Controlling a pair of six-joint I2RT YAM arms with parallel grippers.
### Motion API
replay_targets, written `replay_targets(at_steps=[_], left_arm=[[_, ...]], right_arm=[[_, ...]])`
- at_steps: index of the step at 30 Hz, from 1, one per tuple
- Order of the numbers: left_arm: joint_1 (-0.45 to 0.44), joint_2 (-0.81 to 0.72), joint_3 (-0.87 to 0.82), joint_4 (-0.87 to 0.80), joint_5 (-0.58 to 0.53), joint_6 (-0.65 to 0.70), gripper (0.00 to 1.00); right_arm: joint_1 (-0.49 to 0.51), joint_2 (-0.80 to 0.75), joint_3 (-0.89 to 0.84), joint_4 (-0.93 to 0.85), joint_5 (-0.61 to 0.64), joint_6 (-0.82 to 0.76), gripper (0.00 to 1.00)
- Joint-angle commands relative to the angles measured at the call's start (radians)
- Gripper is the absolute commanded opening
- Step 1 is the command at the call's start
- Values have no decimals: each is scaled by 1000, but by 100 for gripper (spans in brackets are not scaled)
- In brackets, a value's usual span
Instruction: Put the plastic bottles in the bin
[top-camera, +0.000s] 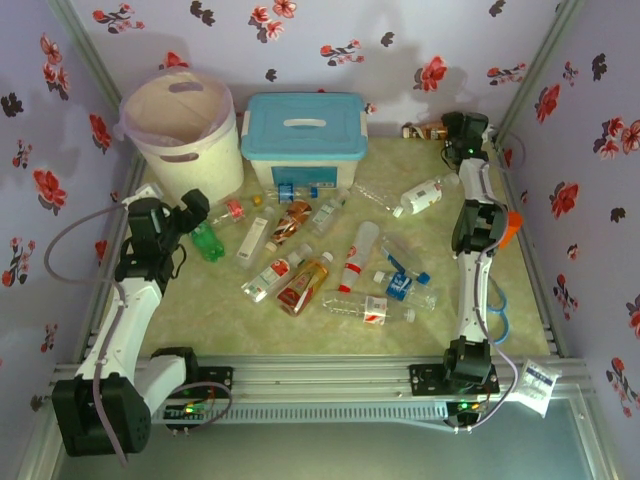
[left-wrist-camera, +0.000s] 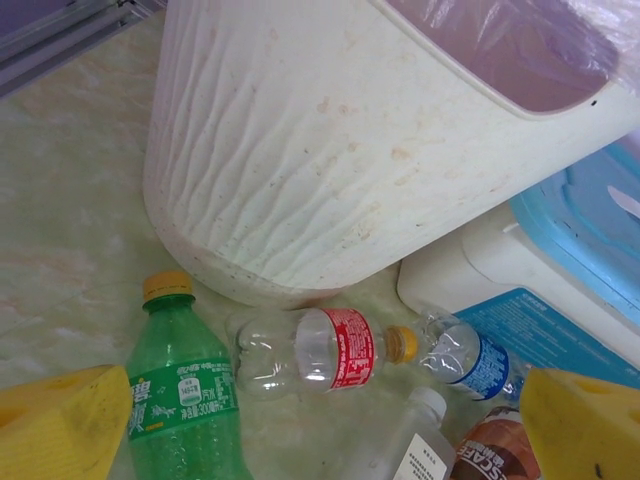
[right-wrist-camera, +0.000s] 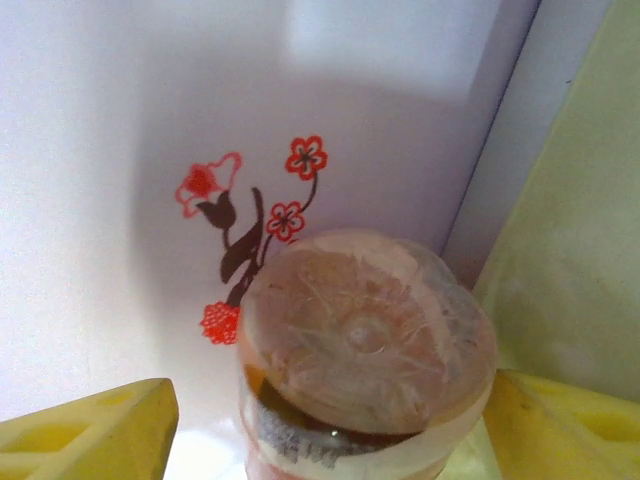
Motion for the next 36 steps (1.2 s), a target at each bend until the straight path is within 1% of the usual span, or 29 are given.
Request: replay_targets(at_steps=[1,3,4,9,11,14,16,18,23,32,36], left_arm=[[9,5,16,28,-39,-15,100],[11,5,16,29,-47,-16,100],[13,5,16,31,-49,-16,100],[15,14,10,49,-51,-30,100],[15,18,9,56,-51,-34,100],[15,26,6,64,-55,-40,100],[14,28,6,66,-55,-41,100],[16,29,7,66,-57,-42,100],[16,12,5,58,-62,-40,100],[15,-76,22,-15,-69,-2,100],[12,-121,52,-92,-60,55,100]], right_arm=[[0,71,17,-2,33,39,77],[0,80,17,2,42,46,72],[-1,85,18,4,44,48,65],[-12,120,35,32,38,84,43],[-15,126,37,45,20,87,40],[-15,116,30,37,-4,63,38],[-16,96,-4,61,-29,61,37],[-16,47,-84,114,-56,71,36],[-15,-145,-382,295,-71,80,36],[-16,-431,-724,471,-97,72,36],[-16,-561,-870,532,-108,62,35]])
